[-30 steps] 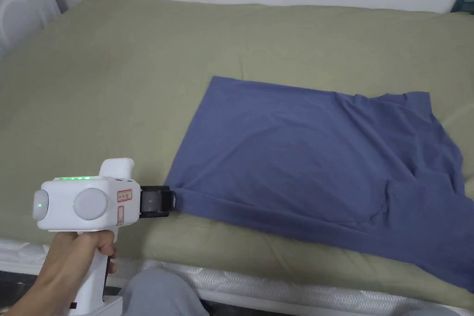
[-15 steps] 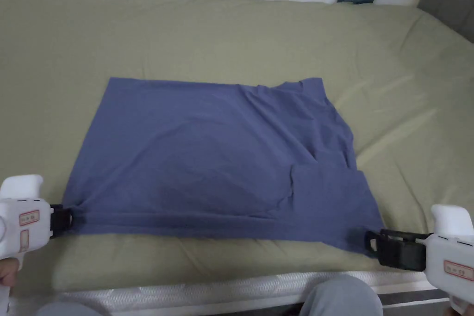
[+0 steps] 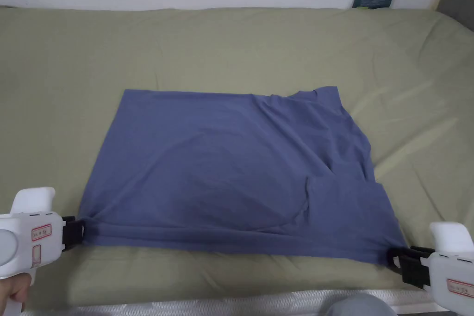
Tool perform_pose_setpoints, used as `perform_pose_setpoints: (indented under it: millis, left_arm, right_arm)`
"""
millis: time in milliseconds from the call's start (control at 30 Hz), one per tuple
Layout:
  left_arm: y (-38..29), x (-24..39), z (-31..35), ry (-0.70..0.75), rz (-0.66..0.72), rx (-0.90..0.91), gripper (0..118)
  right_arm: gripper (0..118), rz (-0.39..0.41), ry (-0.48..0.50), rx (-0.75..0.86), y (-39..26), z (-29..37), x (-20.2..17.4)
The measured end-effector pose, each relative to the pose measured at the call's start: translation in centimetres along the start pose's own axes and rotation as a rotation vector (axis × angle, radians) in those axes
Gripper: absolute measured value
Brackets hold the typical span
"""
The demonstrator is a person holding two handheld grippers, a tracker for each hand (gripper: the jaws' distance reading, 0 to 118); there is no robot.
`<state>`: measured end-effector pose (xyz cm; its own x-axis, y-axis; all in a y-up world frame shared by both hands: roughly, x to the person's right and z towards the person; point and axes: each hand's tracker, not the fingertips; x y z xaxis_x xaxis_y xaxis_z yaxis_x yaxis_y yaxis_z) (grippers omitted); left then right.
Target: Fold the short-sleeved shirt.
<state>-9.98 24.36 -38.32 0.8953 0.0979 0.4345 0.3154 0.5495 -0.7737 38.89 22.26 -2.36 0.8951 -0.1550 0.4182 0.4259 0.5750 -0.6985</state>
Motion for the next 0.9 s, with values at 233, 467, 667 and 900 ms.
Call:
perform_pose_setpoints:
  millis: [233, 467, 667, 900]
  left_arm:
    - [1.9, 0.0, 1.0, -0.020, -0.013, 0.028, 9]
    - [6.8, 0.3, 0.4, -0.034, -0.019, 0.067, 9]
    - [11.3, 0.9, -2.1, -0.030, -0.015, 0.079, 9]
    - [15.3, 2.0, -6.6, -0.022, -0.033, 0.054, 9]
  right_arm:
    - [8, 0.005, 0.016, 0.076, 3.3, 2.3, -0.2]
    - [8, 0.017, 0.007, 0.116, 10.8, 1.3, -1.5]
    - [8, 0.012, 0.003, 0.098, 16.8, -2.0, -1.5]
    - [8, 0.010, -0.027, 0.035, 21.1, -7.0, -0.4]
